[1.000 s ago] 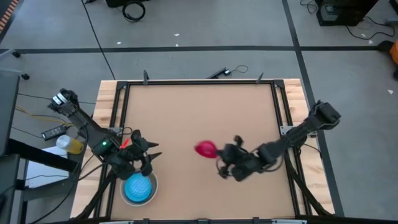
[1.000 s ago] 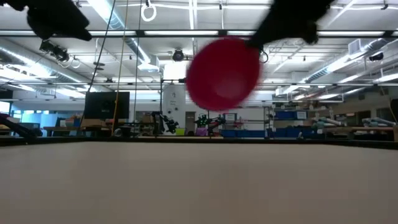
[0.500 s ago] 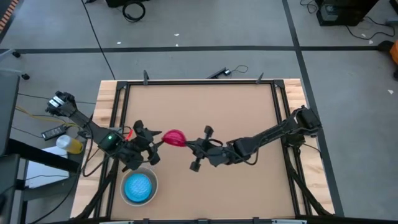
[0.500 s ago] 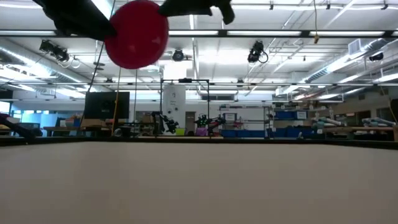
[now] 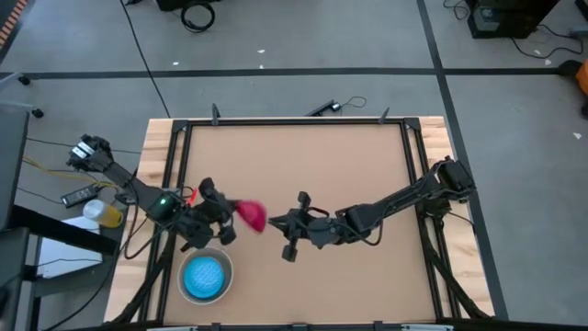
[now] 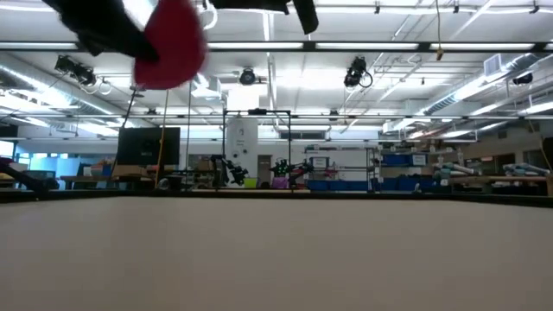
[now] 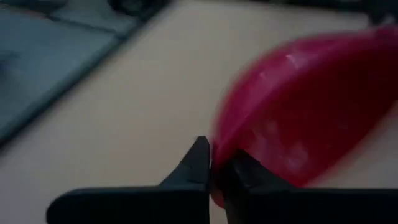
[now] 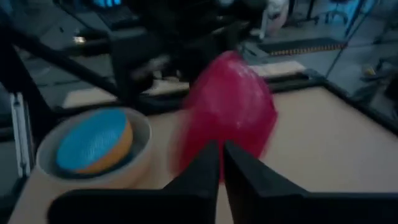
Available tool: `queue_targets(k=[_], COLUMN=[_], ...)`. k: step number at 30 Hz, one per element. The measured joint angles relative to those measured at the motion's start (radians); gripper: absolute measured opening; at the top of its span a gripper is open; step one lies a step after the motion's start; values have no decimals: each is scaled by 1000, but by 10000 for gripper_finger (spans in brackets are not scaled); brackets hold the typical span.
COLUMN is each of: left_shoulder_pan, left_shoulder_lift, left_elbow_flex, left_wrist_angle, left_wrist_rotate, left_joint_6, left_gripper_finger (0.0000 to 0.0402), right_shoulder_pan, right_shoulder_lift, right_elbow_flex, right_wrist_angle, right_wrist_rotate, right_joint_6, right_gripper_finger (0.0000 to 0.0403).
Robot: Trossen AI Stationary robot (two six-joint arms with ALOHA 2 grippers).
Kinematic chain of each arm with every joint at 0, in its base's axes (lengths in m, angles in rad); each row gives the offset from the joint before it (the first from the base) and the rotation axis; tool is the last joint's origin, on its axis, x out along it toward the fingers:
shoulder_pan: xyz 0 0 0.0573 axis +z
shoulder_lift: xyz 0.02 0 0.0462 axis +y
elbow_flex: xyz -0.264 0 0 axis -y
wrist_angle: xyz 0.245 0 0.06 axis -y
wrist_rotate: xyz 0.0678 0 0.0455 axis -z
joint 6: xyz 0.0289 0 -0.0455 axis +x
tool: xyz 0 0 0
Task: Nest bowls inside each other
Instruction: Stack the red bowl on top of the light blue bowl
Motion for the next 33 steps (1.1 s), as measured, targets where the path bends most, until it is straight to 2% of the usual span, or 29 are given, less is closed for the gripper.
queue_targets(k=[2,4,7,10,13,18,28,33], left_shoulder_pan=[-18,-35,-52,-72,-85,-122,-214,-215], left_shoulder_lift=[0,-1,-8,-9,-6,-6,119,190], left_elbow_flex=[8,32,73,120,171,214,98,93], left_wrist_angle=[-41,-129,-296,-448,-552,-530,-497,-442], left_wrist_rotate=[99,251,556,702,752,843,985,992], left_joint_6=[-3,-31,-76,-156,-200,-238,-410,-419], left_gripper_finger=[14,10,9,9,10,10,12,43], right_shoulder_pan=[1,9,27,35,34,29,29,29], right_shoulder_lift=[-3,-13,-37,-48,-48,-48,-48,-48], right_elbow_flex=[0,-1,-1,0,0,0,0,0], right_wrist_angle=[-20,-66,-104,-104,-104,-126,-156,-156], right_wrist_rotate=[-3,21,96,127,130,130,127,127], right_joint_6=[24,28,41,45,45,56,57,57], right_gripper_finger=[54,76,107,127,135,136,135,135])
